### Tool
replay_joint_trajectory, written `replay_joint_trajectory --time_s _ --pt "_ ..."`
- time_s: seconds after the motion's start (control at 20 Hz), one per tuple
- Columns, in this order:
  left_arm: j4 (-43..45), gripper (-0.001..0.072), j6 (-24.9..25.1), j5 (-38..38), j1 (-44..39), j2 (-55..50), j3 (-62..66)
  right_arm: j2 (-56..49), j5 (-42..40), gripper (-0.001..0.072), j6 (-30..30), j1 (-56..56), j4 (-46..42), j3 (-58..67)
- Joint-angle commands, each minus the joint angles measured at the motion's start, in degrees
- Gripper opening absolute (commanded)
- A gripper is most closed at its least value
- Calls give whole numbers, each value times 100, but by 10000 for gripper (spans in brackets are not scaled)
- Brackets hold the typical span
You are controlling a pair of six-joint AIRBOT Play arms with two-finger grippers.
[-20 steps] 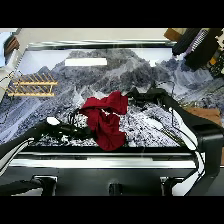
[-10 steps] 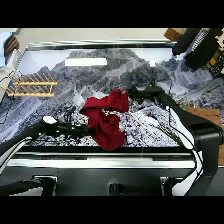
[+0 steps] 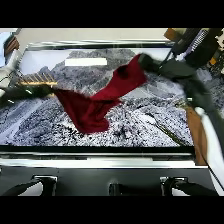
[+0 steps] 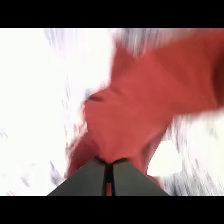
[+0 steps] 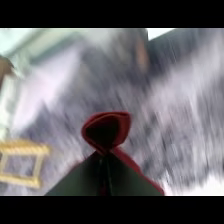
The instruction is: Fold the clothes and pants, and hang the long-sleeved shirts on hangers.
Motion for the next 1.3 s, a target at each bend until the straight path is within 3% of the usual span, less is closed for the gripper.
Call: replay_joint_trajectory --time_s 0.0,0.2,0.4,0.6,0.75,0.95,1.1,1.25 --pt "916 11 -422 -173 444 455 1808 1561 256 30 -42 0 -612 9" --pt "2118 11 -1279 -68 459 1158 3235 3136 144 30 98 0 -697 9" --pt "3401 11 -2131 205 459 2124 3456 4402 457 30 1056 0 -1217 9" --pt "3340 11 -2280 -22 457 2330 3451 4680 452 30 2035 0 -2063 7" --pt "2885 11 -2070 -511 413 1937 3331 4092 398 30 2684 0 -2793 7" --pt "2671 12 -1950 -686 -42 909 2754 2435 94 30 2970 4 -2920 7" --pt "2673 12 -1952 -682 -358 -358 2474 881 -107 31 3254 4 -2914 7" --pt "2671 12 -1980 -542 -581 -1746 2465 -636 195 31 3585 4 -2887 7"
